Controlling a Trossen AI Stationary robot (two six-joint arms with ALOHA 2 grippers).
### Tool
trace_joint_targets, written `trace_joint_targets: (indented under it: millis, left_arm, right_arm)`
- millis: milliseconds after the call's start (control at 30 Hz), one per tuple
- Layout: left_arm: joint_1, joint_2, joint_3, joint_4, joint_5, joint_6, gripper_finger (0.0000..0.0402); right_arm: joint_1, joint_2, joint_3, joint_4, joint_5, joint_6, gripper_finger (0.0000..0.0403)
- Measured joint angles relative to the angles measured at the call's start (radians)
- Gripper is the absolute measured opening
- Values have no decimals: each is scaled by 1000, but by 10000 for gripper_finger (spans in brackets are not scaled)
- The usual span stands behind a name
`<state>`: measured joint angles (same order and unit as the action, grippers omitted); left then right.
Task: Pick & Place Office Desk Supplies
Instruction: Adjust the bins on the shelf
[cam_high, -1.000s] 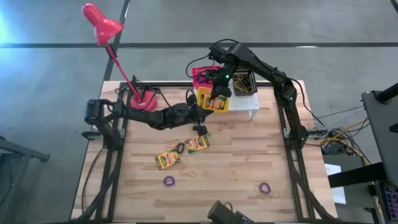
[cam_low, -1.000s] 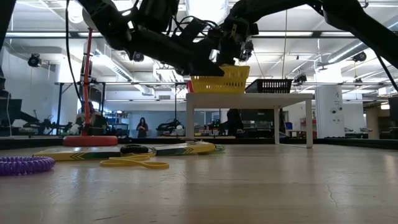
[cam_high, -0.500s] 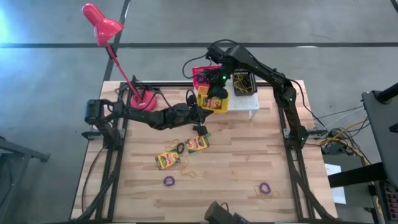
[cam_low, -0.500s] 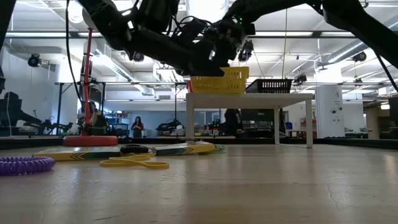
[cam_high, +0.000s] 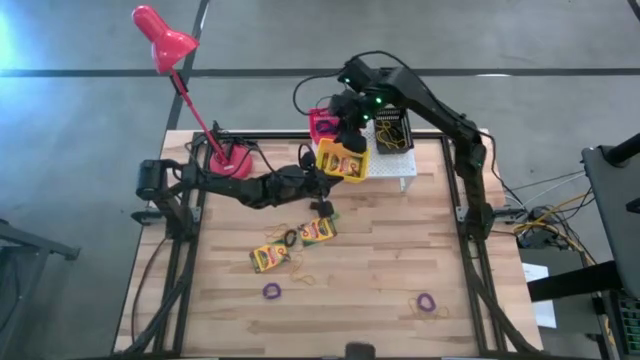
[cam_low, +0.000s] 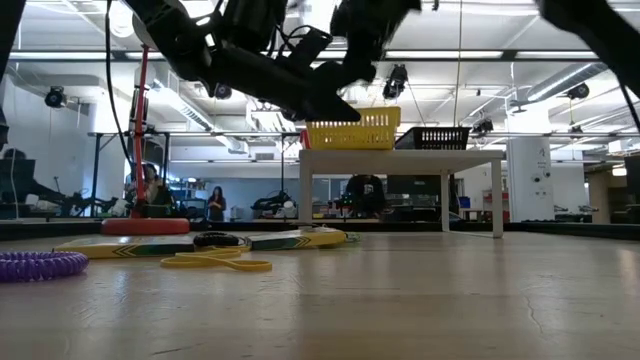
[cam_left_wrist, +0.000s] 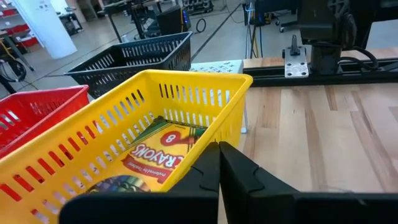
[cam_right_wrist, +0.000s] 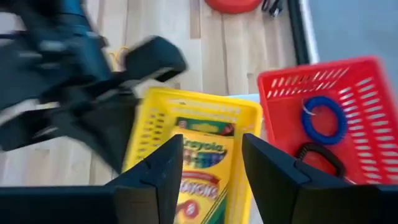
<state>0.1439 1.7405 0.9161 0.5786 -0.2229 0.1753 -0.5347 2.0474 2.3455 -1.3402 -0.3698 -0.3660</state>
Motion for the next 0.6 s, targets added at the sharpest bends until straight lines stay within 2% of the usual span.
trace_joint_targets:
  millis: [133, 267, 367, 467, 533, 600]
  left_arm:
    - [4, 0, 0, 25, -10, 0, 4]
    - [-3, -12, 0, 31, -10, -1, 4]
    - [-24, -57, 0, 28, 17, -7, 4]
    - [-49, -119, 0, -3, 49, -27, 4]
    - [-68, -171, 0, -64, 65, -41, 4]
    - [-85, -237, 3, -149, 66, -46, 4]
  right_arm:
    - [88, -90, -10, -13, 112, 38, 143]
    - [183, -193, -98, -14, 135, 74, 128]
    - [242, -282, -237, 6, 140, 120, 116]
    - [292, -386, -432, 112, 213, 194, 104]
    - [320, -459, -568, 189, 262, 248, 96]
    - [339, -532, -696, 263, 268, 300, 88]
